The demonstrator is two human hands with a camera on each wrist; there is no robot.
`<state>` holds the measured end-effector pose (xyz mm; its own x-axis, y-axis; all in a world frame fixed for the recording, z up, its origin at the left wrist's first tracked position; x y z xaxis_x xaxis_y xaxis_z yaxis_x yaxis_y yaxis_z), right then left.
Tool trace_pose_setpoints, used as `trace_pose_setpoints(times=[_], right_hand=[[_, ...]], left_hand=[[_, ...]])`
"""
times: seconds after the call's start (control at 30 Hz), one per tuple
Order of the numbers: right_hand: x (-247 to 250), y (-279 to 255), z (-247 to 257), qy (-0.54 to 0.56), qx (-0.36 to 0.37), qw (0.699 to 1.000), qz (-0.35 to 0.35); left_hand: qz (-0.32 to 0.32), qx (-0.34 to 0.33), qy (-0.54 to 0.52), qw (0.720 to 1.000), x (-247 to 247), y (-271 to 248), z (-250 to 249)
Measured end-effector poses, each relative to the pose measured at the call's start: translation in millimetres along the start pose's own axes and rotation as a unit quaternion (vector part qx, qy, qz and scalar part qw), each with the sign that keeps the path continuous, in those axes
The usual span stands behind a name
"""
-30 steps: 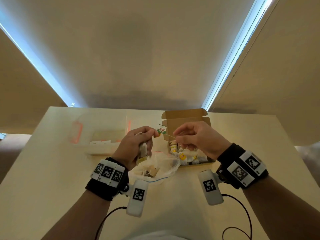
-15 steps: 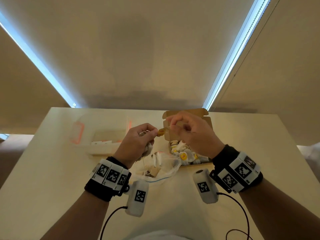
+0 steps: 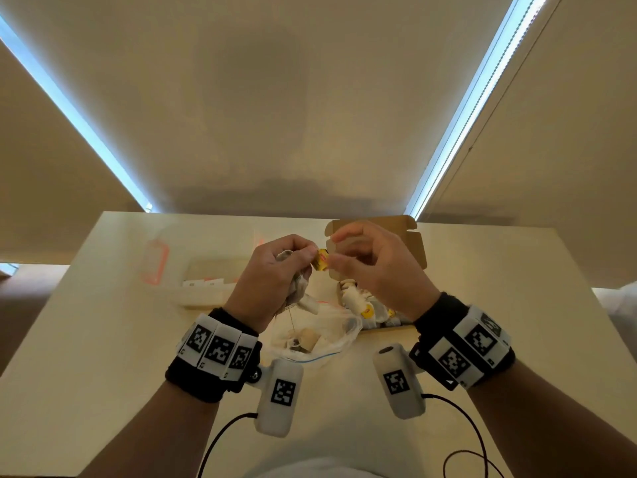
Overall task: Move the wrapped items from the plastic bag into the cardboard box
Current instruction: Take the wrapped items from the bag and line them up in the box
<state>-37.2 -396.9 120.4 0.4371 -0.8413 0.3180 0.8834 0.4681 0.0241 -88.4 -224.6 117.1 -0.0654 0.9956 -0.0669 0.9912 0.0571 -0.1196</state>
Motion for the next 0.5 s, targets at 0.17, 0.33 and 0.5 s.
trace_pose_setpoints(times=[0.17,0.33,0.5], right_hand=[[-1.9,1.7,-2.6,-0.038,0.011,0.999,-0.011],[-3.9,-0.2,-2.5,-0.135,0.092,0.985,-0.061],[-8.5,-2.5,-6.1,-0.145,0.12,0.981,-0.055]], left_hand=[[0.016,-0.01,0.028,0.999,0.4,1.9,0.4],[0.023,0.005,0.008,1.0,2.3,2.8,-0.1],[0.048,0.007,0.011,0.999,4.3,2.9,-1.7]])
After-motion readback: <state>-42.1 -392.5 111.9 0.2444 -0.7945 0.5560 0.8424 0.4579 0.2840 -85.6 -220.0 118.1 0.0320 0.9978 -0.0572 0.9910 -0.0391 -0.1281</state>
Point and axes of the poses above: each hand's wrist, its own y-axis towards the middle knuckle, its own x-axis out of the back of the hand, z = x × y, the point moved 1 cm from there along y, towards the middle knuckle, and after that the axes turned 1 degree about -x, right-handed, at the moved point
